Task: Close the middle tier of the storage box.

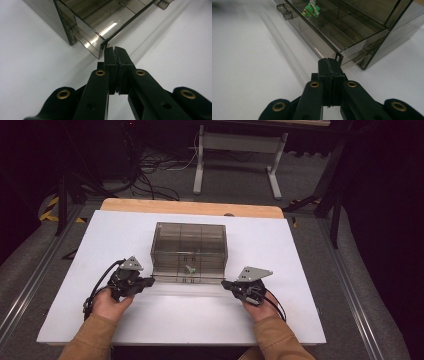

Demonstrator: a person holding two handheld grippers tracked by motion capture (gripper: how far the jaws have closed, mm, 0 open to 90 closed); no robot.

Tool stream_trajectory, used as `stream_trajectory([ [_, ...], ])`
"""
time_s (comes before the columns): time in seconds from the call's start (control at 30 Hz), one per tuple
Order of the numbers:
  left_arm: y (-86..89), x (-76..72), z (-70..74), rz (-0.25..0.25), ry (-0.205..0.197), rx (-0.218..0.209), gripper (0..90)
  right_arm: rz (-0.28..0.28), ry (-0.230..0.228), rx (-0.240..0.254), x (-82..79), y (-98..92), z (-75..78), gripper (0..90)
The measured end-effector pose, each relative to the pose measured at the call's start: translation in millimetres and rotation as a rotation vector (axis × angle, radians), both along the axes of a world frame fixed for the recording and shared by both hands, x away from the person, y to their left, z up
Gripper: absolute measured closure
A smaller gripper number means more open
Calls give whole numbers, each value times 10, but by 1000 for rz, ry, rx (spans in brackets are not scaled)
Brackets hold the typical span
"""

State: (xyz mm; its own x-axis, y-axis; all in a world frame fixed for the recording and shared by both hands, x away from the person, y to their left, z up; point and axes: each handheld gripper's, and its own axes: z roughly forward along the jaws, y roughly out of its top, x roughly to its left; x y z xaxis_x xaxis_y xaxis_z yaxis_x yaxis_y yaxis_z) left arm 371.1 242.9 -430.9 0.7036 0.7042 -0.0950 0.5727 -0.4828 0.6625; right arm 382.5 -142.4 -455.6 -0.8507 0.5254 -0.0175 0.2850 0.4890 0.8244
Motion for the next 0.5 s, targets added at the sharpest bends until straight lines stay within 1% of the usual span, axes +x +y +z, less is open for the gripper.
stream_trajectory([
  [0.03, -2, 7, 2, 4, 9, -11, 888, -5, -2, -1, 5, 3, -2, 900],
  [0.1, -3, 24, 5, 13, 4, -17, 889, -14, -8, -2, 16, 8, -3, 900],
  [0.13, -5, 30, 3, 13, 7, -24, 889, -17, -9, -1, 21, 9, -2, 900],
  [0.2, -6, 39, 3, 15, 5, -25, 888, -21, -11, 1, 26, 9, -1, 900],
  [0.27, -4, 68, -5, 26, -8, -30, 888, -41, -17, 11, 44, 9, 0, 900],
  [0.3, -7, 70, -8, 32, -1, -38, 888, -45, -18, 14, 52, 8, 0, 900],
  [0.33, -3, 80, -9, 36, -7, -36, 888, -51, -18, 16, 57, 8, 0, 900],
  [0.43, -1, 95, -13, 41, -6, -42, 881, -68, -21, 22, 77, 9, -4, 900],
  [0.5, -1, 120, -24, 57, -13, -53, 877, -81, -24, 24, 86, 11, -6, 900],
])
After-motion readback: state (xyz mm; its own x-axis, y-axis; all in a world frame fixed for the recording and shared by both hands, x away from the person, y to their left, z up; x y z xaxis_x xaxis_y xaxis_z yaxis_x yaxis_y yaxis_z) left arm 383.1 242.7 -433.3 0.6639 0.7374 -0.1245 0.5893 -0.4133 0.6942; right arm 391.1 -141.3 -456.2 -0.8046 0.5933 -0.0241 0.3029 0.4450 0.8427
